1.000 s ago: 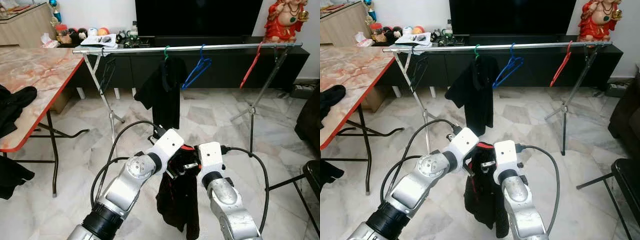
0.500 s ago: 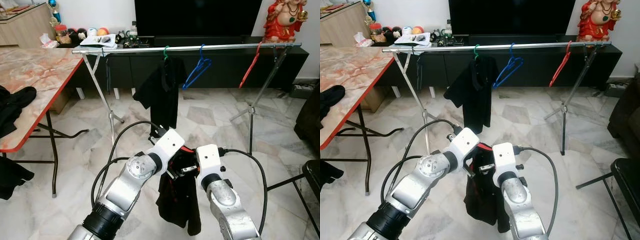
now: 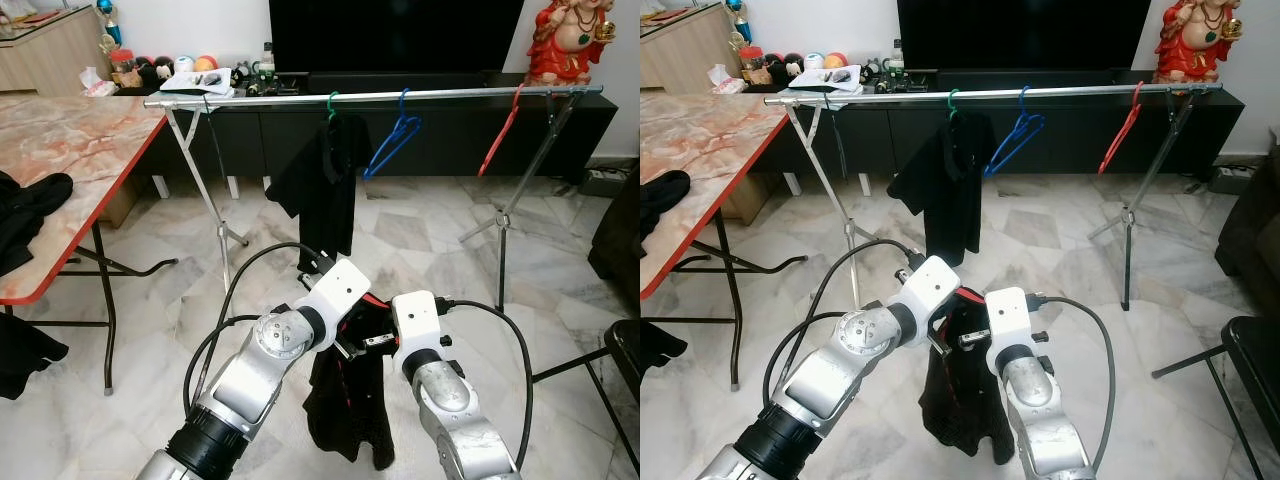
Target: Hang hanger
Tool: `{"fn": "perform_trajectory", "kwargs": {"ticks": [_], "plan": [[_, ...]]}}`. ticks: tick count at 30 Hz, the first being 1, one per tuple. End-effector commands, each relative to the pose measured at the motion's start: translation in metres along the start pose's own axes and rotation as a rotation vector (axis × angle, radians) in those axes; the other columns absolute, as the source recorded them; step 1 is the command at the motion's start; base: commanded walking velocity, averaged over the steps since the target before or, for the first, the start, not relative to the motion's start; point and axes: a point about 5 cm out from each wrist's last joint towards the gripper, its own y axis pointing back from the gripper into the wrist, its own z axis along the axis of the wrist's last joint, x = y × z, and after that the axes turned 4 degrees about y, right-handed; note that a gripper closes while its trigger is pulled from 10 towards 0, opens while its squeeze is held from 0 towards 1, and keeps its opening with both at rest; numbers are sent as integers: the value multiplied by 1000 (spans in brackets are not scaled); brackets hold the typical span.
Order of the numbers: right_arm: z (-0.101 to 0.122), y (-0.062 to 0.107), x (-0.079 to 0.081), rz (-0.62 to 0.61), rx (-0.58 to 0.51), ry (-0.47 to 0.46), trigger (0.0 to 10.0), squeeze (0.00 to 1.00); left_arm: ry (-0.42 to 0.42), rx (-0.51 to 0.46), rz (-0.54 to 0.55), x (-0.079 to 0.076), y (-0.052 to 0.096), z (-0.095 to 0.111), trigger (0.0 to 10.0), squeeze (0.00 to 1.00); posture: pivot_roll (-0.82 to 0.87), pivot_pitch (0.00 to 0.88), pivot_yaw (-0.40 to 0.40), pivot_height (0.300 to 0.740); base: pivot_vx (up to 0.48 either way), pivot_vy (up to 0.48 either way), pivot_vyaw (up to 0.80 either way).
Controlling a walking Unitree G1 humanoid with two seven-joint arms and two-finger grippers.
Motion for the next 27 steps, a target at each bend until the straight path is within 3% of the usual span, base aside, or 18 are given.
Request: {"fn": "perform_trajectory", "kwargs": {"ticks": [1,8,20,27], "plan": [[-9,0,-5,-34,54,-21,0,0,-27,-11,3,2,1,5,0,0,121,84,27,740,0,0,0],[-9,0,-5,-30,63,-113,0,0,-29,-39,13,4,2,8,0,0,121,84,28,740,0,0,0],[-27,10,1,-35,171,-86,0,0,-51,-161,40,9,6,24,0,0,124,78,36,740,0,0,0],[-15,9,-5,-64,93,-77,0,0,-57,-174,33,9,6,24,0,0,123,75,39,740,0,0,0]]}}
